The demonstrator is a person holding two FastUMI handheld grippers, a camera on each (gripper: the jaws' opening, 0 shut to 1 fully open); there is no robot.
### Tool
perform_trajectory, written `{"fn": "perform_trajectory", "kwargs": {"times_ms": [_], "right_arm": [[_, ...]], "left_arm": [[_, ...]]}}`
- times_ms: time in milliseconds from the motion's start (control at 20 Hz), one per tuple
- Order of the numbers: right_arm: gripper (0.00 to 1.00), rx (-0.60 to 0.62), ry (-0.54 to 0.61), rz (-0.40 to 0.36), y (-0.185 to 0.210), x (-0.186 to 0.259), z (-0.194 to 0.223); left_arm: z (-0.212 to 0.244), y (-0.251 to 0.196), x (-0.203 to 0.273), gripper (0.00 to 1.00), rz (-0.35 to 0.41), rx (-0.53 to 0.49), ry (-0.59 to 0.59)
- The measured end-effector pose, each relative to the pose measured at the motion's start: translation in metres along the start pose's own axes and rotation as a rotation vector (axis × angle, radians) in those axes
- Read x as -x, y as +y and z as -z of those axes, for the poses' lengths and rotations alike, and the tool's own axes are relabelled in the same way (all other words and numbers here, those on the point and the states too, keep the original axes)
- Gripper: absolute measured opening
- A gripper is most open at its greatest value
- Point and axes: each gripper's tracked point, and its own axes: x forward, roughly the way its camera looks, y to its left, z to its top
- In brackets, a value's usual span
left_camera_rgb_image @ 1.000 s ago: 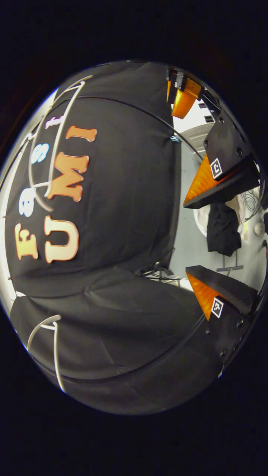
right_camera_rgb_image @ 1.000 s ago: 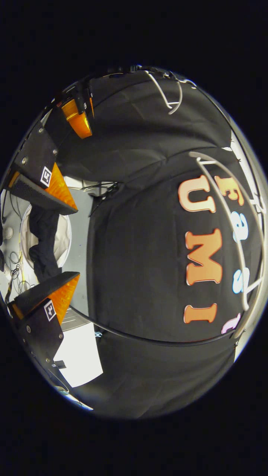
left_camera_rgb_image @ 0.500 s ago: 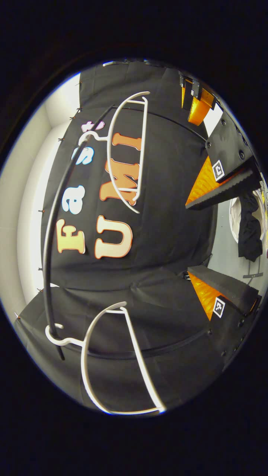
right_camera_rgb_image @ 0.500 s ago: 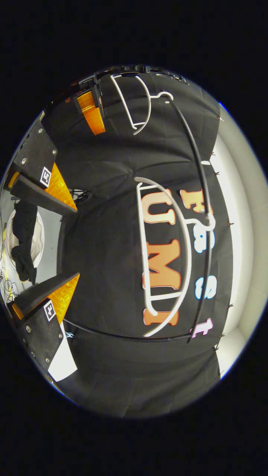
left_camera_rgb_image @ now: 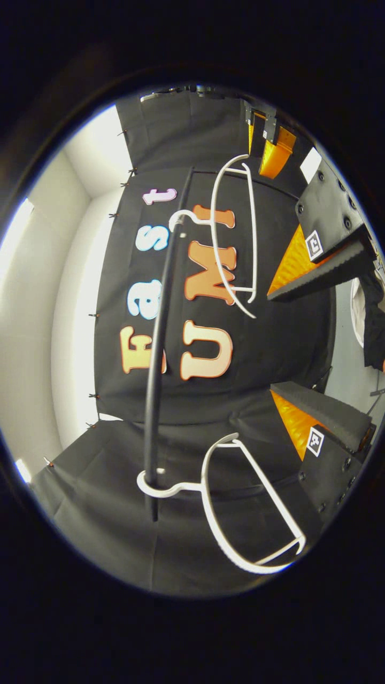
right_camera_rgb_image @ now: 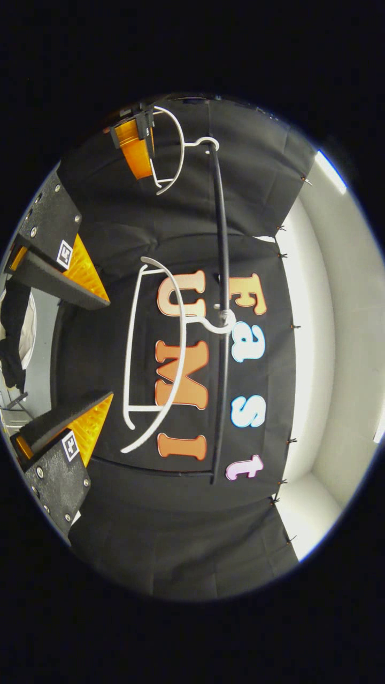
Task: Grasp the clothes on the hanger with both hands and then place them into the laundry hamper below.
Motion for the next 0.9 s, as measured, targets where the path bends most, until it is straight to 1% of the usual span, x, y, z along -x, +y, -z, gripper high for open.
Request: {"fn": "perform_trajectory", "kwargs": {"times_ms": [50, 100, 150, 250, 300, 350, 400, 500, 600, 650, 750, 800, 850, 900], "right_arm": [[1.00, 0.011, -0.019, 0.004, 0.000, 0.000, -0.008], [0.94, 0.013, -0.035, 0.006, -0.001, 0.002, -0.015], [1.00, 0.008, -0.042, 0.005, -0.001, 0.002, -0.020], [1.00, -0.003, -0.051, 0.008, -0.003, 0.001, -0.024], [1.00, -0.001, -0.056, 0.013, -0.005, 0.002, -0.026], [1.00, 0.002, -0.059, 0.018, -0.008, 0.001, -0.026], [1.00, 0.004, -0.060, 0.022, -0.009, 0.001, -0.025], [1.00, -0.004, -0.057, 0.028, -0.011, -0.001, -0.024], [1.00, -0.010, -0.053, 0.032, -0.013, -0.004, -0.022], [0.94, -0.009, -0.050, 0.034, -0.014, -0.006, -0.020], [0.94, -0.005, -0.047, 0.029, -0.012, -0.008, -0.019], [0.88, -0.003, -0.048, 0.026, -0.010, -0.007, -0.019], [0.94, -0.002, -0.049, 0.025, -0.010, -0.007, -0.020], [0.94, -0.002, -0.052, 0.025, -0.011, -0.006, -0.021]], "left_arm": [[-0.007, 0.003, 0.002, 0.94, -0.003, 0.001, -0.014], [-0.013, 0.003, 0.002, 1.00, -0.006, 0.004, -0.031], [-0.018, 0.006, 0.001, 0.98, -0.010, 0.007, -0.042], [-0.023, 0.010, 0.000, 0.94, -0.014, 0.014, -0.053], [-0.025, 0.012, -0.001, 0.97, -0.017, 0.016, -0.055], [-0.027, 0.014, -0.002, 0.94, -0.019, 0.016, -0.061], [-0.028, 0.014, -0.002, 0.97, -0.021, 0.015, -0.063], [-0.028, 0.014, -0.005, 0.94, -0.020, 0.012, -0.065], [-0.027, 0.011, -0.008, 0.94, -0.014, 0.013, -0.065], [-0.027, 0.010, -0.010, 0.94, -0.012, 0.013, -0.064], [-0.026, 0.009, -0.011, 0.94, -0.011, 0.012, -0.061], [-0.026, 0.009, -0.010, 0.94, -0.013, 0.011, -0.060], [-0.025, 0.010, -0.009, 0.94, -0.015, 0.010, -0.057], [-0.025, 0.011, -0.009, 0.94, -0.016, 0.010, -0.056]]}}
